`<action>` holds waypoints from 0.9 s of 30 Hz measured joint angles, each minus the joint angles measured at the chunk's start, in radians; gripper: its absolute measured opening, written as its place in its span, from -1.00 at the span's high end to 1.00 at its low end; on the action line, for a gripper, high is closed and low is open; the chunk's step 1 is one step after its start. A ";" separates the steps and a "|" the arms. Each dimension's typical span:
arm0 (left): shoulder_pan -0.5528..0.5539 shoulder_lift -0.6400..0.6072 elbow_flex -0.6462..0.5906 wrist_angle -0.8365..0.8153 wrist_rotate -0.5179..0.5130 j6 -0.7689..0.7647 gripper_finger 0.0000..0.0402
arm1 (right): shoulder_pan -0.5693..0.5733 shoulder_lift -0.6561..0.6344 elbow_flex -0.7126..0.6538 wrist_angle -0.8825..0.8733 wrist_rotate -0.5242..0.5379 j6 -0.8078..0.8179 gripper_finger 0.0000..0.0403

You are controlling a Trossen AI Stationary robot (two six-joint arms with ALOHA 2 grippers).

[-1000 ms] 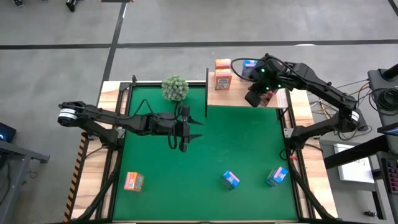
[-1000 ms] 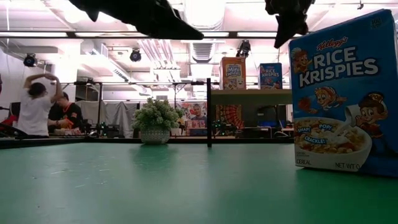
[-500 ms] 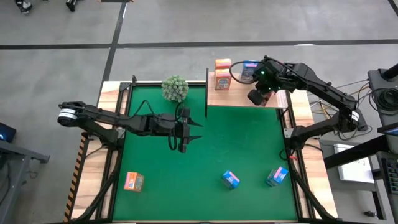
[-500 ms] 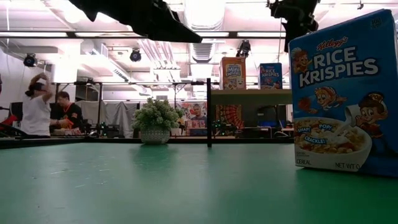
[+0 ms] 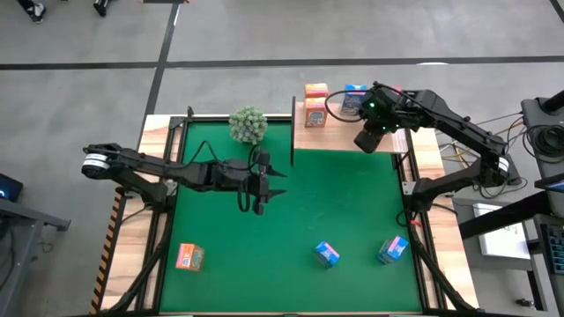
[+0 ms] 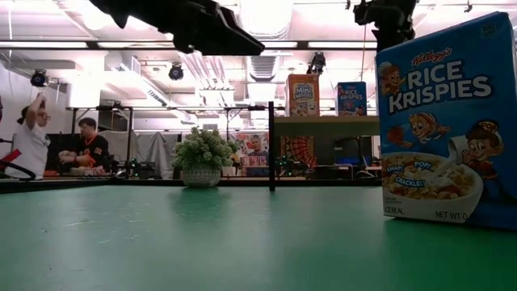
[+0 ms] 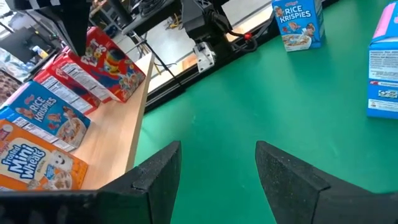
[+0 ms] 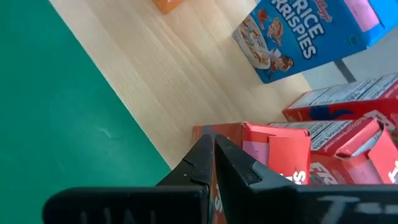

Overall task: Stack cereal on shelf
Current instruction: Put the red cereal box on the shelf

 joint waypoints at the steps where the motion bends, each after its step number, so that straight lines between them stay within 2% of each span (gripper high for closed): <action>1: 0.001 0.000 0.000 0.000 0.000 0.004 0.05 | 0.000 -0.002 0.000 0.000 0.000 -0.007 0.96; 11: 0.051 -0.016 0.004 0.000 0.000 0.074 0.05 | 0.002 -0.012 0.082 0.009 0.002 0.005 0.96; 15: 0.078 -0.023 0.004 0.001 0.010 0.088 0.05 | 0.015 -0.014 0.121 0.008 -0.078 0.060 0.96; 19: 0.099 -0.028 0.004 0.002 0.044 0.102 0.05 | 0.055 -0.020 0.116 0.009 -0.152 0.108 0.96; 27: 0.105 -0.053 0.003 0.007 0.044 0.124 0.05 | 0.138 -0.019 0.085 -0.074 -0.147 0.202 0.96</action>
